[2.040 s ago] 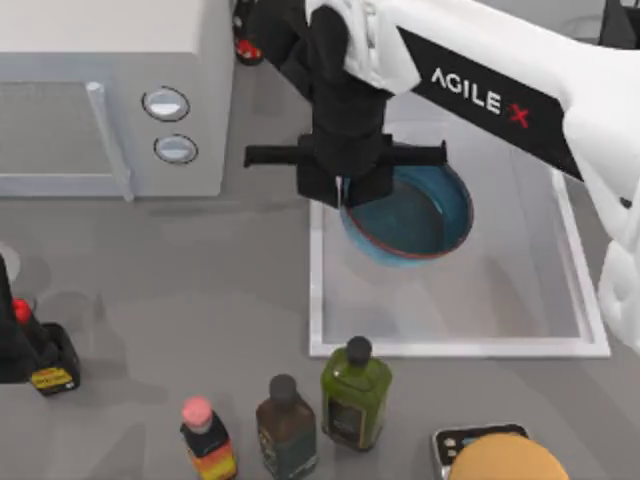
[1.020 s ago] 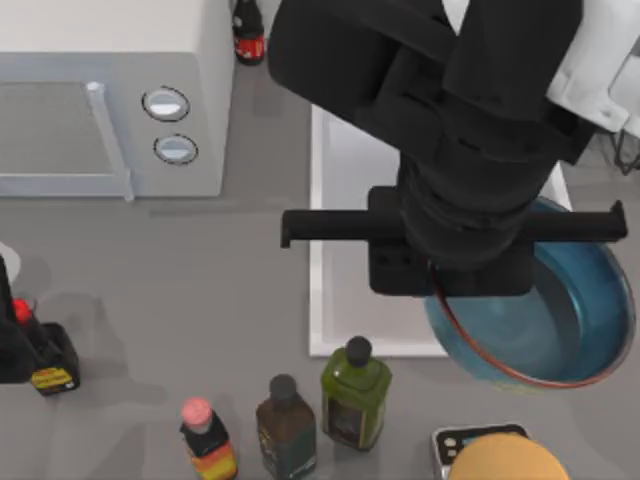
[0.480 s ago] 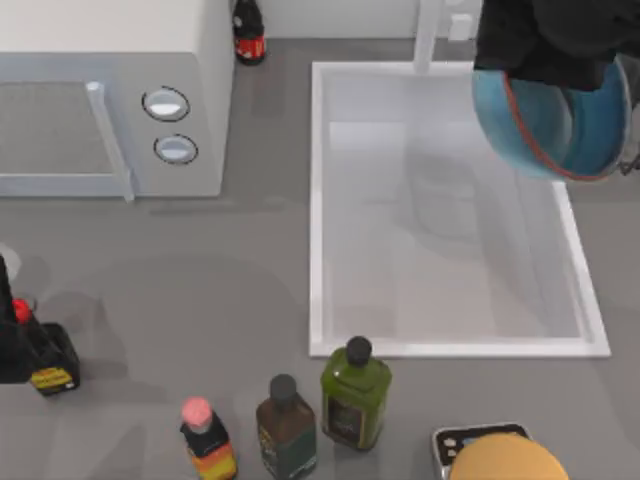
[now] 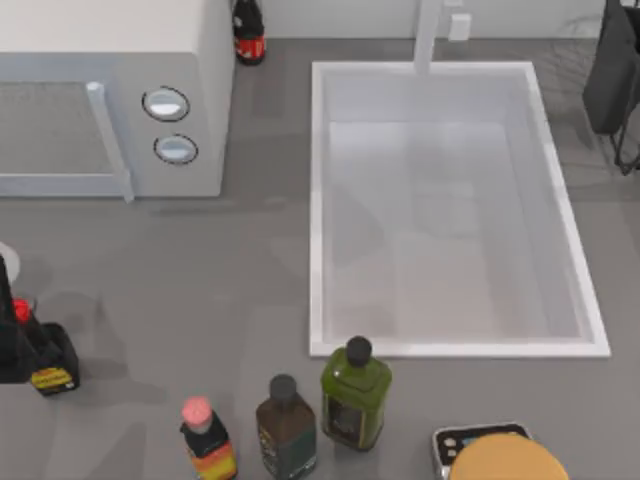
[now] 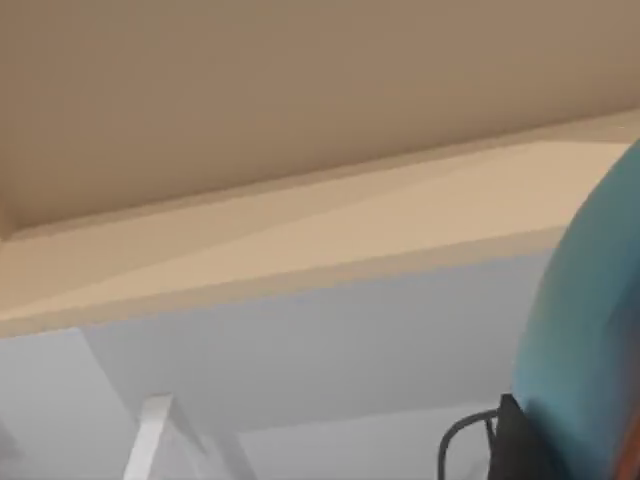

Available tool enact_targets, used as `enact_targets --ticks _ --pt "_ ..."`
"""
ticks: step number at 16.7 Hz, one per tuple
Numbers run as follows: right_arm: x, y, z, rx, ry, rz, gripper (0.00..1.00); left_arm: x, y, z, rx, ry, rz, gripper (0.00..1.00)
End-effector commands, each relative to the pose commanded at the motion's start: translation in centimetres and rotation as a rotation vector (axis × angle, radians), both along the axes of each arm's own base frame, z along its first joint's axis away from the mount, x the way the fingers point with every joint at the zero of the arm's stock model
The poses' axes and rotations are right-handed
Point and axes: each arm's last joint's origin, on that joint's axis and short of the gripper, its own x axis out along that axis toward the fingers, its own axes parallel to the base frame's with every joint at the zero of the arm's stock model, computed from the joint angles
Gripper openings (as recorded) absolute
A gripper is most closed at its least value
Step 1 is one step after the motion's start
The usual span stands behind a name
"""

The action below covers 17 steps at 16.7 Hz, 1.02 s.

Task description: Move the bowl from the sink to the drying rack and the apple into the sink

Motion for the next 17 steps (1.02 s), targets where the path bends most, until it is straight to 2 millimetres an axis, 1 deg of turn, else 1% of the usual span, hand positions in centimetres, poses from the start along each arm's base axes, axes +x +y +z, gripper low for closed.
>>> enact_targets --ticks 2,3,5,7,12,14,15,17 --pt "-1.3 -3.6 0.1 -0.103 -0.11 -0.048 0.0 0.0 0.0 0.0 0.0 0.0 0.0 1.0" --pt "-2.0 -4.9 0.0 -0.148 -0.147 -0.065 0.0 0.0 0.0 0.0 0.0 0.0 0.0 1.0" --pt "-3.0 -6.7 -0.3 -0.217 -0.193 -0.083 0.0 0.0 0.0 0.0 0.0 0.0 0.0 1.0" --pt "-3.5 -7.4 -0.4 -0.246 -0.211 -0.087 0.0 0.0 0.0 0.0 0.0 0.0 0.0 1.0" --pt "-3.3 -7.4 -0.6 -0.243 -0.205 -0.088 0.0 0.0 0.0 0.0 0.0 0.0 0.0 1.0" --pt "-2.4 -7.6 -1.5 -0.241 -0.199 -0.086 0.0 0.0 0.0 0.0 0.0 0.0 0.0 1.0" --pt "-1.6 -7.8 -2.3 -0.239 -0.196 -0.084 0.0 0.0 0.0 0.0 0.0 0.0 0.0 1.0" --pt "0.4 -8.3 -4.6 -0.239 -0.194 -0.082 0.0 0.0 0.0 0.0 0.0 0.0 0.0 1.0"
